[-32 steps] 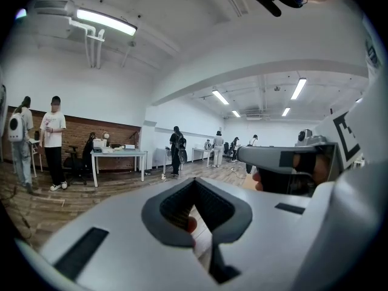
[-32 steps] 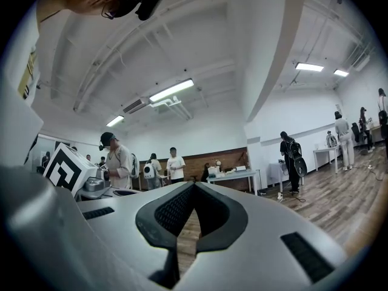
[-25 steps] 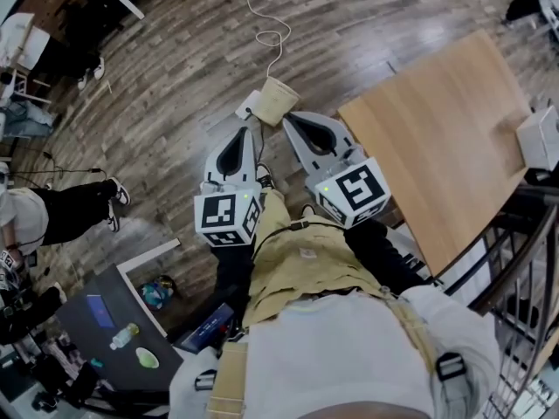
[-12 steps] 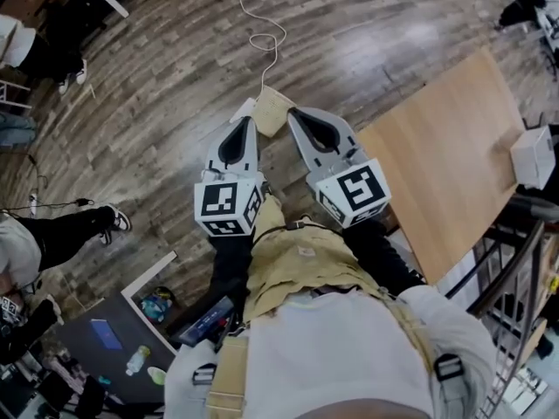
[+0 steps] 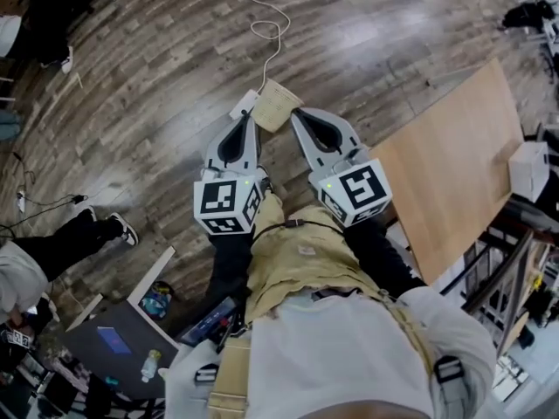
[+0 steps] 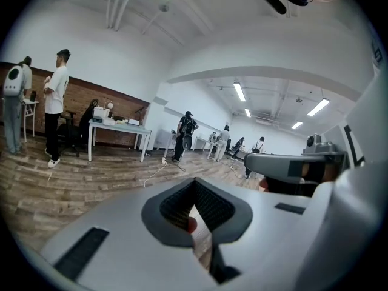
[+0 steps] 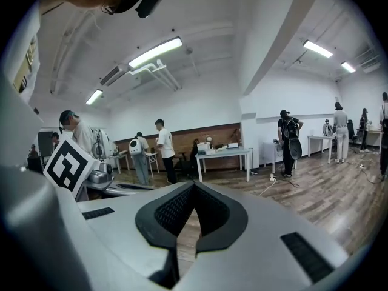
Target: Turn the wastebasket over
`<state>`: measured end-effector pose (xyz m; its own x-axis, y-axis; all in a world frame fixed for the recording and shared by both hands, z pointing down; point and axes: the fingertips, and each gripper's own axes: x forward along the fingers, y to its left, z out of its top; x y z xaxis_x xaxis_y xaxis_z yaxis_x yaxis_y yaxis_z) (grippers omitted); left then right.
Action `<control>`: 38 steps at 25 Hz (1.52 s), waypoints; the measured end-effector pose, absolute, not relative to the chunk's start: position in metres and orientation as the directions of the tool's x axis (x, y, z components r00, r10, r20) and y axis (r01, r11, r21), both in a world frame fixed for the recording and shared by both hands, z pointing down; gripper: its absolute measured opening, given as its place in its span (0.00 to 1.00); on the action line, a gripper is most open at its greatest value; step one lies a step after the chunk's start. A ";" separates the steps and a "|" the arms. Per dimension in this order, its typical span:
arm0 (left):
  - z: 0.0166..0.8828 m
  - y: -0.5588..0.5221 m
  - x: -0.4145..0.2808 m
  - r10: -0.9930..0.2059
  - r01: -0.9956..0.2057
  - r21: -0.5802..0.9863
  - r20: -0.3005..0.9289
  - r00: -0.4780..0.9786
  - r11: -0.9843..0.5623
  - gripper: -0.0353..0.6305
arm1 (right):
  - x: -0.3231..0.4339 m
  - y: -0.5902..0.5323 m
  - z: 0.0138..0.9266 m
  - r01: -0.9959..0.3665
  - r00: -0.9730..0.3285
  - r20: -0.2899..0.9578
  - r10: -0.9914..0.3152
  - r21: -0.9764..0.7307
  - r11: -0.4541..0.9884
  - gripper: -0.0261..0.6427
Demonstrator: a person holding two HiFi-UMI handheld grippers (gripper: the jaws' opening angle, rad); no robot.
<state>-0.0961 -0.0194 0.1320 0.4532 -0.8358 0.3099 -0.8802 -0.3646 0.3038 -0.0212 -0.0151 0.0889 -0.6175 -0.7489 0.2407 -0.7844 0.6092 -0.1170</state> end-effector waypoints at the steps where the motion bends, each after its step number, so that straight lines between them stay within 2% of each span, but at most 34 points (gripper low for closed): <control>1: 0.140 -0.027 -0.102 -0.832 -0.881 0.309 0.322 0.452 -0.359 0.05 | -0.026 -0.021 0.096 -0.784 -0.618 0.255 -0.744 -0.126 0.608 0.07; 9: 0.243 -0.064 -0.112 -0.758 -0.892 0.337 0.484 0.437 -0.300 0.05 | -0.039 -0.049 0.201 -0.764 -0.642 0.419 -0.642 -0.277 0.583 0.07; 14: 0.365 -0.066 -0.099 -0.668 -0.903 0.316 0.609 0.428 -0.291 0.05 | -0.023 -0.067 0.344 -0.754 -0.638 0.561 -0.527 -0.317 0.575 0.07; 18: 0.471 -0.051 -0.091 -0.588 -0.904 0.310 0.687 0.427 -0.295 0.05 | -0.004 -0.084 0.460 -0.732 -0.635 0.626 -0.453 -0.299 0.612 0.07; 23: 0.580 -0.032 -0.083 -0.503 -0.909 0.351 0.758 0.416 -0.225 0.05 | 0.021 -0.099 0.582 -0.714 -0.598 0.712 -0.368 -0.265 0.648 0.07; 29: 0.663 -0.031 -0.070 -0.441 -0.913 0.374 0.800 0.407 -0.163 0.05 | 0.024 -0.116 0.684 -0.671 -0.584 0.753 -0.302 -0.239 0.702 0.07; 38: 0.745 -0.069 -0.060 -0.398 -0.917 0.364 0.826 0.398 -0.163 0.05 | 0.030 -0.144 0.806 -0.640 -0.536 0.819 -0.205 -0.235 0.732 0.08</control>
<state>-0.0599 -0.0692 0.7452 0.3982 -0.3984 0.8263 -0.9172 -0.1628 0.3636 0.0296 -0.1442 0.8062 -0.5356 -0.2055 0.8191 -0.6400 0.7316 -0.2349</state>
